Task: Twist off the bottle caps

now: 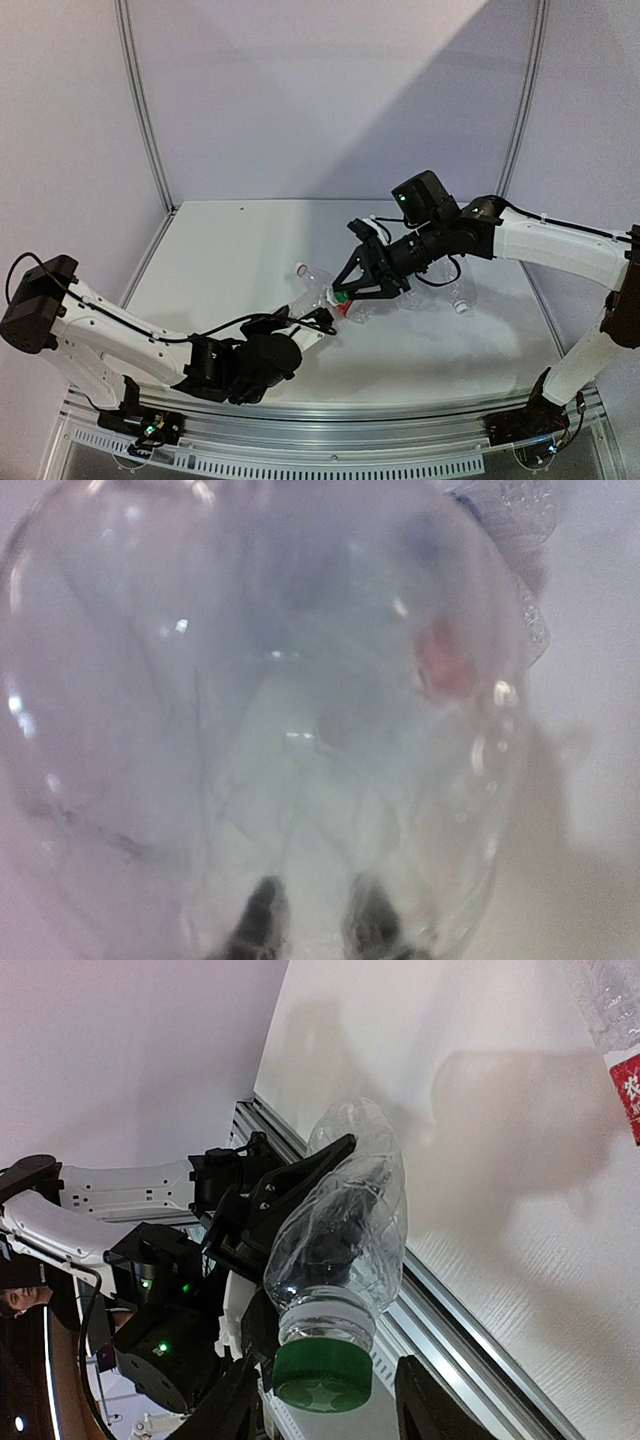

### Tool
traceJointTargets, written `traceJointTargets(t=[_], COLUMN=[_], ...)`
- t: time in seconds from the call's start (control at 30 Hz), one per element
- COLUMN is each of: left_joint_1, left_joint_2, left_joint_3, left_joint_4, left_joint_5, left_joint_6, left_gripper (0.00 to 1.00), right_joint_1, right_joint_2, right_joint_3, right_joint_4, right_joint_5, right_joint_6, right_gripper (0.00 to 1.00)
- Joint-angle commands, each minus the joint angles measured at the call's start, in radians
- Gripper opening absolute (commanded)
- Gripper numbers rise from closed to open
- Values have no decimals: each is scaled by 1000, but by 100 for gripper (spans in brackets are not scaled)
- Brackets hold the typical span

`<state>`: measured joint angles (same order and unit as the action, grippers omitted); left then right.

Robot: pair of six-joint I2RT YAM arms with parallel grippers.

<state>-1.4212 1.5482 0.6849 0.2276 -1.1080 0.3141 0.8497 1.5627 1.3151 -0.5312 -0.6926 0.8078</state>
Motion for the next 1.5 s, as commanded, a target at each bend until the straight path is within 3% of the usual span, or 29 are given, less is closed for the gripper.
traceJointTargets(t=[0.0, 0.33, 0.47, 0.57, 0.7, 0.87, 1.0, 1.23, 1.47], left_joint_1=[-9, -7, -7, -7, -8, -9, -10, -9, -8], left_joint_2=[-25, -21, -27, -34, -44, -42, -37, -49, -44], left_joint_3=[-12, -10, -10, -12, -10, -4, -3, -7, -2], left_joint_4=[26, 25, 20, 14, -1, -24, -28, -36, -40], left_joint_5=[-6, -3, 4, 23, 73, 149, 167, 164, 162], left_joint_6=[-3, -5, -12, -19, -38, -61, -65, -68, -67], left_gripper=[5, 5, 5, 5, 6, 6, 6, 6, 6], right_joint_1=[-3, 0, 7, 22, 53, 138, 229, 274, 291], right_joint_2=[-3, 11, 25, 37, 9, -29, -60, -67, -192], right_joint_3=[-14, -6, 51, 113, 108, 39, -72, -108, -169], right_joint_4=[-12, 1, -85, -138, -51, 33, 66, 85, 113], right_joint_5=[-12, -33, 30, 114, 198, 342, 416, 551, 588], right_joint_6=[-11, -18, -118, -293, -576, -1089, -1549, -1761, -1825], right_gripper=[45, 27, 24, 24, 25, 21, 27, 24, 23])
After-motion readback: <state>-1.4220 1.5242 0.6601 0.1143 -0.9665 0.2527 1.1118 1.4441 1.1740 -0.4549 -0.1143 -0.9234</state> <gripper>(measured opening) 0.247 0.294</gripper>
